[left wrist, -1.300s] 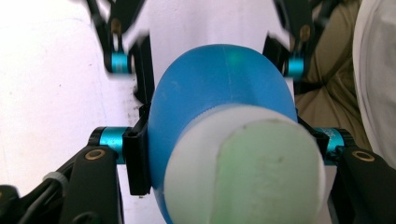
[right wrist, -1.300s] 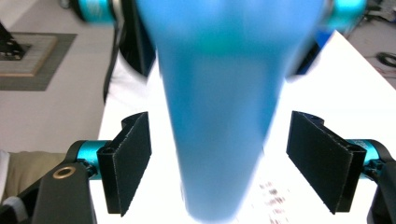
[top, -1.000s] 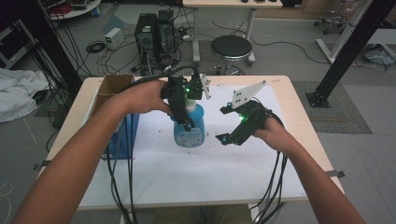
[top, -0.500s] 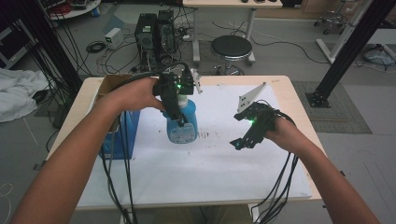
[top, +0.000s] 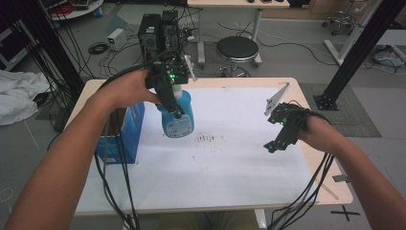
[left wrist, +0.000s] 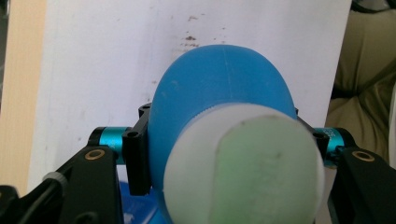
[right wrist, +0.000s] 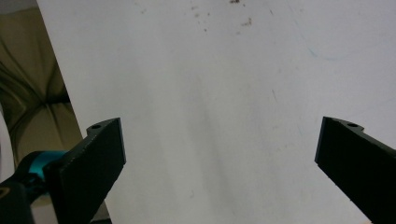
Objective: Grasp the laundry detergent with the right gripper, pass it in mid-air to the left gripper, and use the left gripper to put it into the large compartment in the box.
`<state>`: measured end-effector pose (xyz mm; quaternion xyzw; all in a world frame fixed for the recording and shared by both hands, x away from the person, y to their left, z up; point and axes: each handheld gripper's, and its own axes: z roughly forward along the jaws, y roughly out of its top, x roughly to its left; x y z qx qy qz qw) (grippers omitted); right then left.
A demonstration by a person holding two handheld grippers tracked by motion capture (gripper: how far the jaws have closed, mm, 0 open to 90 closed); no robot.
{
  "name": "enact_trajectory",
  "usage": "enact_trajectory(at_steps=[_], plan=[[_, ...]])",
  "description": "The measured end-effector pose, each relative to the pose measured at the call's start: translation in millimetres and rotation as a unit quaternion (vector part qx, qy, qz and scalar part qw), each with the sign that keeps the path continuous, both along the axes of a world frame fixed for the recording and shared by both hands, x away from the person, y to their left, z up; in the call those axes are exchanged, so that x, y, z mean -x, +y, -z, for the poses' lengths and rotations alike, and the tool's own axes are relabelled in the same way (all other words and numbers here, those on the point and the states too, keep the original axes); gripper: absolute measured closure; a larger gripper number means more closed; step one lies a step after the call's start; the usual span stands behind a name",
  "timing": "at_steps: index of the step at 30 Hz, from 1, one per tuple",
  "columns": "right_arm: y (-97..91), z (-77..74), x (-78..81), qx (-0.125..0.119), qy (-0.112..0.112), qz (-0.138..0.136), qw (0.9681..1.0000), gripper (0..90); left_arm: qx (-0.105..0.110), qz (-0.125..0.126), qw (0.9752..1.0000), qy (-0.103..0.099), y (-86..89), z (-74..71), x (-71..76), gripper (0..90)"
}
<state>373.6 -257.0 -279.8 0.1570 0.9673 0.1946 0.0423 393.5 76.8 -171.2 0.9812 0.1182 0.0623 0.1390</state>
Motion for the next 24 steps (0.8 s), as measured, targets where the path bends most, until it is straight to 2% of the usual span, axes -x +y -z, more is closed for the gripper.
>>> enact_trajectory(at_steps=[2, 4, 6, 8, 12, 14, 15, 19, 21, 22, 24], plan=[[-8.6, -3.9, -1.4, 0.002, 0.001, 0.0, 1.0, 0.8, 0.0, -0.026, 0.9996, -0.005, 7.1, -10.8, -0.8, 38.0], [-11.2, -5.1, -2.1, 0.002, 0.002, -0.001, 1.0, 0.8, -0.001, -0.033, 0.9994, -0.006, 9.5, -14.8, -1.4, 38.0], [-15.4, -7.4, -3.0, 0.001, -0.002, 0.001, 1.0, 0.9, 0.006, -0.053, 0.9986, -0.006, 15.3, -22.0, -3.0, 38.0], [-19.1, -10.0, -2.6, -0.002, -0.005, 0.005, 1.0, 0.9, 0.004, -0.074, 0.9972, -0.004, 21.7, -28.7, -4.4, 38.0], [-23.8, -10.7, -1.7, 0.004, -0.017, 0.002, 0.9999, 0.9, 0.01, -0.123, 0.9924, 0.0, 35.5, -42.2, -6.6, 38.0], [-24.7, -10.9, -2.0, 0.004, -0.014, 0.003, 0.9999, 1.0, 0.012, -0.15, 0.9885, 0.002, 46.2, -52.3, -6.7, 38.0], [-24.7, -10.9, -2.0, 0.004, -0.014, 0.003, 0.9999, 1.0, 0.012, -0.15, 0.9885, 0.002, 46.2, -52.3, -6.7, 38.0], [-24.3, -11.1, -3.9, 0.004, -0.014, -0.001, 0.9999, 1.0, 0.014, -0.174, 0.9846, -0.011, 61.0, -65.7, -4.8, 38.0], [-23.5, -11.5, -4.8, 0.004, -0.014, -0.003, 0.9999, 1.0, 0.021, -0.188, 0.9818, -0.015, 69.8, -72.4, -3.6, 38.0], [-23.2, -11.6, -6.4, 0.002, -0.016, -0.004, 0.9999, 1.0, 0.028, -0.2, 0.9794, -0.014, 75.7, -76.2, -2.5, 38.0], [-23.2, -11.5, -7.0, 0.002, -0.016, -0.004, 0.9999, 0.9, 0.034, -0.213, 0.9763, -0.017, 85.3, -81.9, -1.0, 38.0]])
